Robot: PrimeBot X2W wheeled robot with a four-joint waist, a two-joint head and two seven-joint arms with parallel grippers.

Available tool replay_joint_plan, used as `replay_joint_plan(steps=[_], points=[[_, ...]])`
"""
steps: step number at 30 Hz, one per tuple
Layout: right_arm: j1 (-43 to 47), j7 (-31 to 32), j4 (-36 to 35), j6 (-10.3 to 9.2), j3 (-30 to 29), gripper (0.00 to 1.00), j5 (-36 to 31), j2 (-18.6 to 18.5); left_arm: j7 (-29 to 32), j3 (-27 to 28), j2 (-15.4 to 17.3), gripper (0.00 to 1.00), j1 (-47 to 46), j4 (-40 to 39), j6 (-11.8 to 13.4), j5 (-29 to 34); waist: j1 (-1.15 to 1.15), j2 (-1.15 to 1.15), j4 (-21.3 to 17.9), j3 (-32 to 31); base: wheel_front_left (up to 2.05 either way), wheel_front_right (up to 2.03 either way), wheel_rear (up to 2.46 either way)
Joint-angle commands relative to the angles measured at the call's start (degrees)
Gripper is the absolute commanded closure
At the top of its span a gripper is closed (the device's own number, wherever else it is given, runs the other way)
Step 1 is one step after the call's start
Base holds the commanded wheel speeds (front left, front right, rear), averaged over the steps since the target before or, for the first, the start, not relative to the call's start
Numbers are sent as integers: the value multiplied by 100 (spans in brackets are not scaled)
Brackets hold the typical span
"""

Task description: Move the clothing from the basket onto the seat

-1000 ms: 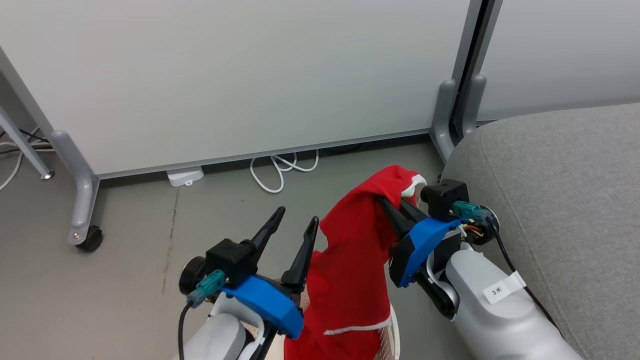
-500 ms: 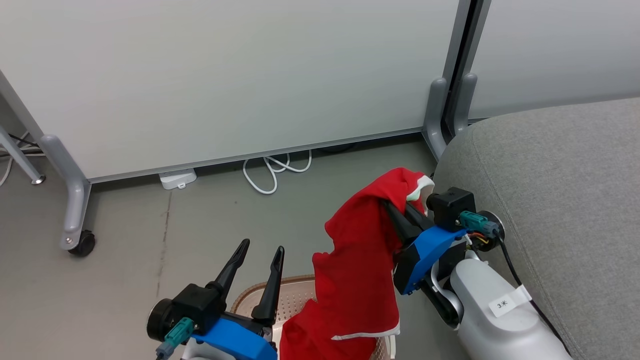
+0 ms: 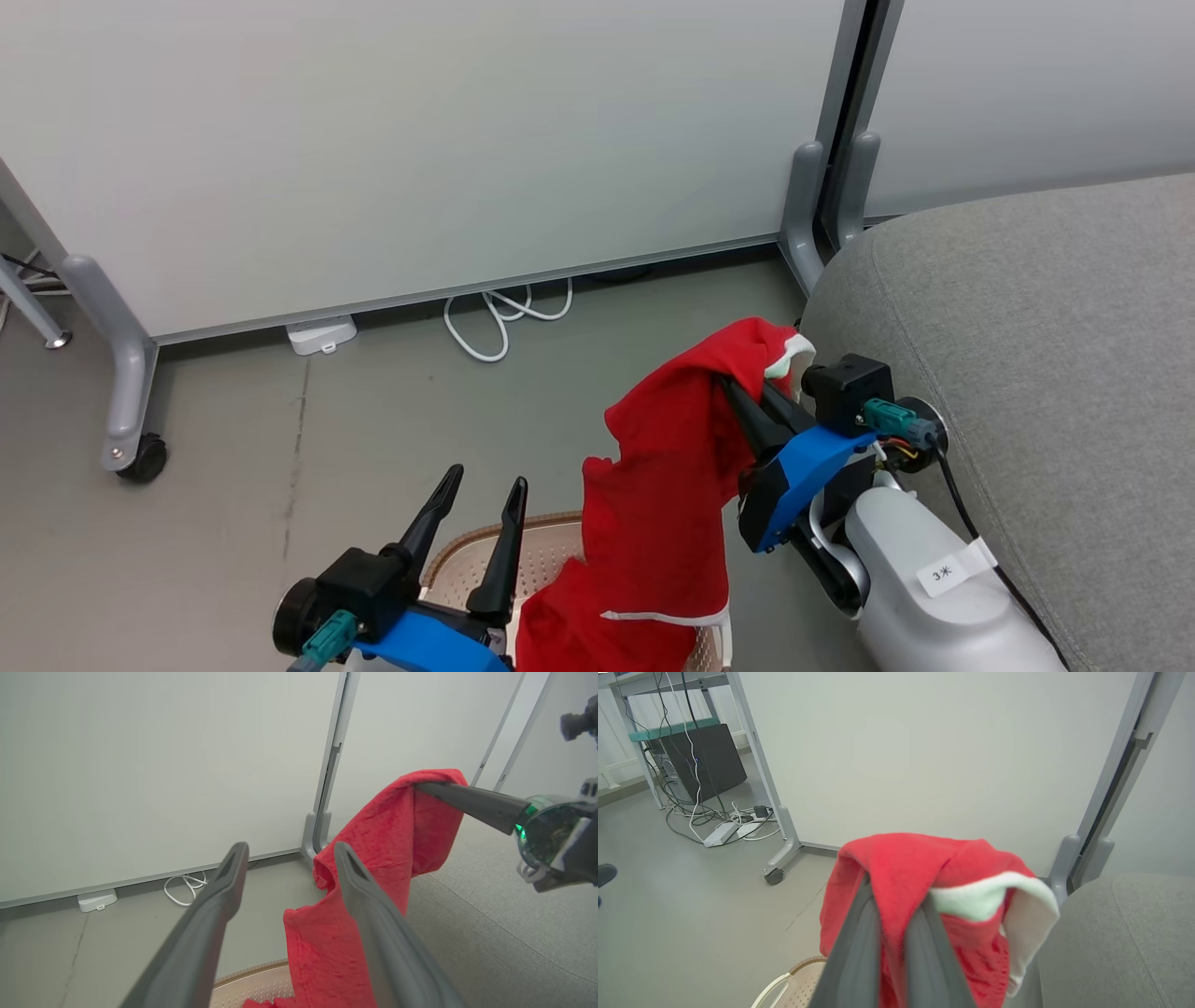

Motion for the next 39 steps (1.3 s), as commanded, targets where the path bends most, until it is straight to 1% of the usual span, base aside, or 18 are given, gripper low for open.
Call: replay_joint_plan(steps=[1,4,7,15,16,21,22,23,24,25,26,28,30,39], points=[[36,-8,-39,3,-19,100,-46,-19,-27,43,27,0,39,-19,-9,-15,0,0,-43,16,0,0,0],[24,2,-83,2,-9,100,-52,-19,-26,57,28,0,58,-54,-10,0,0,0,-174,50,0,0,0],[20,21,-143,3,6,100,-41,-19,-26,72,33,0,7,-95,-10,12,0,0,-383,118,0,0,0],[-2,44,-234,2,-74,100,-121,-19,-26,86,34,0,-138,-143,-10,59,0,0,-1215,296,0,0,0],[-2,44,-234,2,-74,100,-121,-19,-26,86,34,0,-138,-143,-10,59,0,0,-1215,296,0,0,0],[39,61,-327,3,-181,100,-183,-18,-23,36,61,0,-198,-117,-10,45,0,0,-1750,396,0,0,0],[56,56,-340,2,-254,100,-292,-17,-23,36,60,0,-217,-124,-10,61,0,0,-1936,436,0,0,0],[56,56,-340,2,-254,100,-292,-17,-23,36,60,0,-217,-124,-10,61,0,0,-1936,436,0,0,0],[96,51,-374,2,-316,100,-341,-15,-22,27,61,0,-232,-120,-10,75,0,0,-2102,472,0,0,0],[96,51,-374,2,-316,100,-341,-15,-22,27,61,0,-232,-120,-10,75,0,0,-2102,472,0,0,0],[123,49,-418,3,-359,100,-360,-15,-23,15,76,0,-258,-115,-10,88,0,0,-2251,506,0,0,0],[131,52,-444,3,-376,100,-363,-15,-22,5,84,0,-265,-116,-10,98,0,0,-2319,523,0,0,0],[157,59,-516,3,-407,100,-403,-14,-22,-32,112,0,-289,-103,-10,121,0,0,-2493,563,0,0,0],[244,92,-618,3,-443,100,-395,-14,-23,-59,161,0,-359,-84,-11,112,0,0,-2682,620,0,0,0]])
